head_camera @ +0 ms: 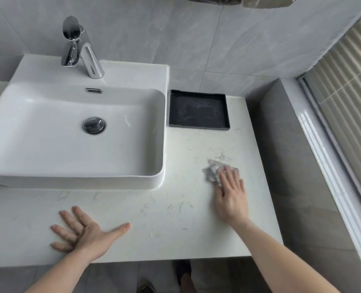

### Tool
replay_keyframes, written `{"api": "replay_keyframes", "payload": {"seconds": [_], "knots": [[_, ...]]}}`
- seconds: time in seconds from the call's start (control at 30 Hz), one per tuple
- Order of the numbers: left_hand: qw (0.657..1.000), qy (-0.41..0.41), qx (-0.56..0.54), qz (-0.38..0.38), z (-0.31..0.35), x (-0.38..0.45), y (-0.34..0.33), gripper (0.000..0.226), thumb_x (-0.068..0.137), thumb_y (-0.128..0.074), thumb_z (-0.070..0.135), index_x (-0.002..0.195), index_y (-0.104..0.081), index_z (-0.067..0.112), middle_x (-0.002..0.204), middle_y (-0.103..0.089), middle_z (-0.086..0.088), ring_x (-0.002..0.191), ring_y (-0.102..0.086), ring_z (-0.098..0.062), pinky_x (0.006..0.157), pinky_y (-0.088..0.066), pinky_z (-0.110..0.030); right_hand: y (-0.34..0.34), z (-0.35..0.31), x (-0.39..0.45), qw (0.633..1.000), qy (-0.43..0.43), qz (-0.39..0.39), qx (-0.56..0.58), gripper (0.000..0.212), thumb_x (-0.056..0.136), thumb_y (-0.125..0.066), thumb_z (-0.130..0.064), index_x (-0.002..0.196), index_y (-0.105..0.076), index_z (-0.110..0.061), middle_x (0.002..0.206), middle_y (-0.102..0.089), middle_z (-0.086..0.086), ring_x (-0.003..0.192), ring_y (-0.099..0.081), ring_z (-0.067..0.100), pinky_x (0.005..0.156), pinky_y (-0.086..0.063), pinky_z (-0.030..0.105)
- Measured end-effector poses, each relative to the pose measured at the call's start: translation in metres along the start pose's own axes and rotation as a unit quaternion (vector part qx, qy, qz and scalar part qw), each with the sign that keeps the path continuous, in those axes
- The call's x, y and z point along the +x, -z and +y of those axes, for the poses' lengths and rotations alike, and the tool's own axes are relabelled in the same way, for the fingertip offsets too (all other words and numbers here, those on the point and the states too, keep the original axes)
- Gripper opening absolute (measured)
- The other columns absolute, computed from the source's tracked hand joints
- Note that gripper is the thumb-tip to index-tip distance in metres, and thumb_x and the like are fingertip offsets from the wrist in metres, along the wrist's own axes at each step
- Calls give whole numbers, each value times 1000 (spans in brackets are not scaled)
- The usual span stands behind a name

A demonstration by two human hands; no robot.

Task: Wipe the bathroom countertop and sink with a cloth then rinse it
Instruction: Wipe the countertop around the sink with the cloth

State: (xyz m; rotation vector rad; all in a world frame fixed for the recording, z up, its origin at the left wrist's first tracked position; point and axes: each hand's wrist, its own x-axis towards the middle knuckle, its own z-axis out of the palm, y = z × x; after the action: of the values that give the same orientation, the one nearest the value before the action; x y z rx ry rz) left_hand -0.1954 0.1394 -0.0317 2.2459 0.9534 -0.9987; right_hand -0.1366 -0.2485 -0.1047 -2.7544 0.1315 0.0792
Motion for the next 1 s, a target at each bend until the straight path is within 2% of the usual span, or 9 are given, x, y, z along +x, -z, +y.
{"api": "replay_keyframes", "payload": {"seconds": [0.07, 0.13, 0.23, 0.33, 0.43, 0.53, 0.67, 0.83, 1.0], "knots": [[1000, 0, -2, -2, 0, 0, 0, 177, 29, -62, 101, 151, 37, 19, 153, 51, -5, 144, 41, -38, 115, 14, -65, 22, 44, -4, 997, -73, 18, 16, 52, 109, -30, -29, 160, -36, -19, 171, -22, 2, 160, -12, 25, 128, -16, 51], [1000, 1, -5, -2, -1, -1, 1, 177, 29, -63, 101, 151, 36, 19, 154, 50, -6, 143, 41, -38, 115, 14, -66, 44, 66, -8, 989, -145, 25, 33, 50, 111, -29, -27, 160, -35, -19, 171, -21, -3, 160, -14, 20, 127, -24, 50], [1000, -3, -12, -3, -1, -3, 1, 177, 30, -65, 99, 152, 35, 19, 154, 50, -5, 143, 41, -38, 115, 15, -65, 61, 54, -9, 974, -203, 77, 63, 47, 111, -32, -22, 158, -40, -23, 168, -30, -9, 155, -30, 19, 115, -39, 43], [1000, 3, -8, -9, 0, -3, 3, 178, 28, -62, 101, 151, 37, 19, 153, 51, -6, 143, 41, -39, 115, 14, -66, 47, 12, -6, 978, -133, 100, 129, 45, 111, -37, -16, 155, -45, -20, 164, -39, -5, 151, -38, 20, 118, -34, 32], [1000, 5, -4, -13, -1, -2, 2, 178, 26, -60, 103, 151, 37, 19, 153, 51, -6, 143, 41, -39, 115, 14, -66, 13, -37, -10, 982, -45, 61, 173, 43, 110, -41, -14, 151, -49, -24, 162, -42, -8, 153, -33, 16, 122, -35, 41], [1000, 4, -3, -14, -2, 0, 1, 179, 24, -58, 103, 151, 37, 20, 154, 50, -6, 144, 41, -39, 115, 14, -66, -18, -96, -16, 987, 51, -5, 153, 50, 108, -42, -13, 157, -41, -24, 169, -26, -7, 159, -14, 15, 130, -14, 37], [1000, 5, 3, -13, -2, 2, 0, 178, 26, -59, 103, 151, 37, 20, 154, 49, -6, 144, 40, -40, 115, 14, -67, -47, -134, -29, 990, 116, -65, 49, 57, 109, -34, -40, 164, -23, -30, 174, -4, -9, 160, 8, 18, 129, 6, 42], [1000, 1, 4, -15, -1, 1, 1, 177, 28, -59, 103, 150, 37, 20, 155, 49, -6, 144, 40, -40, 116, 13, -66, -42, -87, -26, 993, 111, -48, -14, 63, 108, -28, -49, 165, -8, -34, 173, 6, -10, 159, 14, 16, 129, 8, 42], [1000, -1, -3, -17, -2, 1, 2, 178, 26, -60, 102, 150, 38, 19, 154, 50, -7, 143, 42, -40, 115, 15, -66, 7, 24, -26, 998, -68, 9, 3, 55, 109, -31, -33, 163, -28, -22, 173, -13, 0, 161, -2, 21, 130, -9, 48]]}}
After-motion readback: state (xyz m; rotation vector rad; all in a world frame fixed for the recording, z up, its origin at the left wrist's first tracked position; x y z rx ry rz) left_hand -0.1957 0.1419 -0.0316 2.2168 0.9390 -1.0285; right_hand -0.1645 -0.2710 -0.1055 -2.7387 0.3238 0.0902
